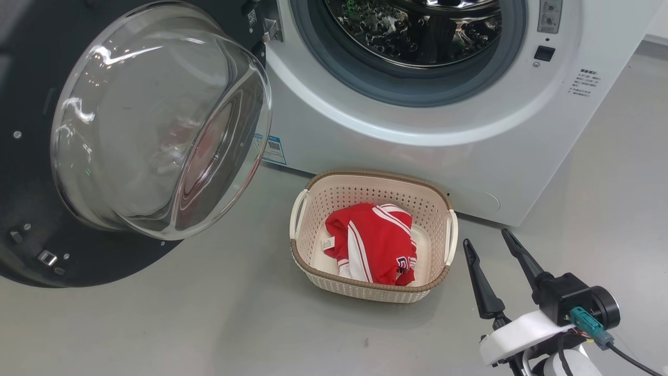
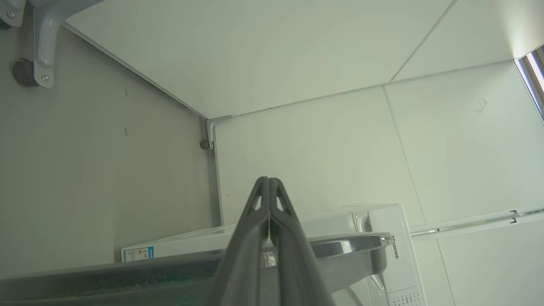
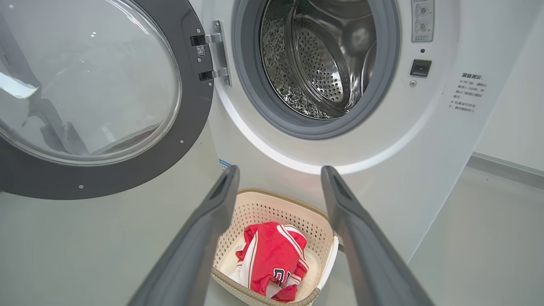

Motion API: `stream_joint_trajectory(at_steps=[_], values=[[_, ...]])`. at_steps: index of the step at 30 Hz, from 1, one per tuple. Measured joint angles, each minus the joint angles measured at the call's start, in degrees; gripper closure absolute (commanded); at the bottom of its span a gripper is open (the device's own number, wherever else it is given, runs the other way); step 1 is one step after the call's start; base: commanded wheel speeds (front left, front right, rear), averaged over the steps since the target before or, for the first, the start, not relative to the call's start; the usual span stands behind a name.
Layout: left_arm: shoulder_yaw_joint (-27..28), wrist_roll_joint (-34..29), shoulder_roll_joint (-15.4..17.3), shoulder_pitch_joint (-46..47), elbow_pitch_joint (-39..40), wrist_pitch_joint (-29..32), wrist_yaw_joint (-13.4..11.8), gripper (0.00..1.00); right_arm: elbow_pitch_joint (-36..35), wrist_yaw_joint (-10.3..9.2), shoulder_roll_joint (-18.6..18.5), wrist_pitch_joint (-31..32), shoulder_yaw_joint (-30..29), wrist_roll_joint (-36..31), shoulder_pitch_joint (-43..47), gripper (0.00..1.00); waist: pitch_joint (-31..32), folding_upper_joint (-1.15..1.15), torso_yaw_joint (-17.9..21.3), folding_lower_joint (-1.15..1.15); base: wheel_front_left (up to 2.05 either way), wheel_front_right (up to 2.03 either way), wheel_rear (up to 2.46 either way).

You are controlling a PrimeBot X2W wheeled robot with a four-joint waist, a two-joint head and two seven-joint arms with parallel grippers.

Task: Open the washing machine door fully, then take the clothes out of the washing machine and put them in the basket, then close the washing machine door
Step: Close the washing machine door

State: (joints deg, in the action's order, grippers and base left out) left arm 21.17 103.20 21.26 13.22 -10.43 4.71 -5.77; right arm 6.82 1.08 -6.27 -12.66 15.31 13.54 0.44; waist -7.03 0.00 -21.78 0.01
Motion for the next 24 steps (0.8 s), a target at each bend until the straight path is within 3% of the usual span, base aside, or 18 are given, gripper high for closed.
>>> stream_joint_trajectory(at_steps=[24], values=[[-7.3,2.3,3.6,2.2,-6.2,14.4,0.1,1.0,0.0,0.01,-0.3,0.0,-0.1,0.0,-0.3,0.0,-0.4,0.0,0.5,0.0,0.0,0.0,0.0]])
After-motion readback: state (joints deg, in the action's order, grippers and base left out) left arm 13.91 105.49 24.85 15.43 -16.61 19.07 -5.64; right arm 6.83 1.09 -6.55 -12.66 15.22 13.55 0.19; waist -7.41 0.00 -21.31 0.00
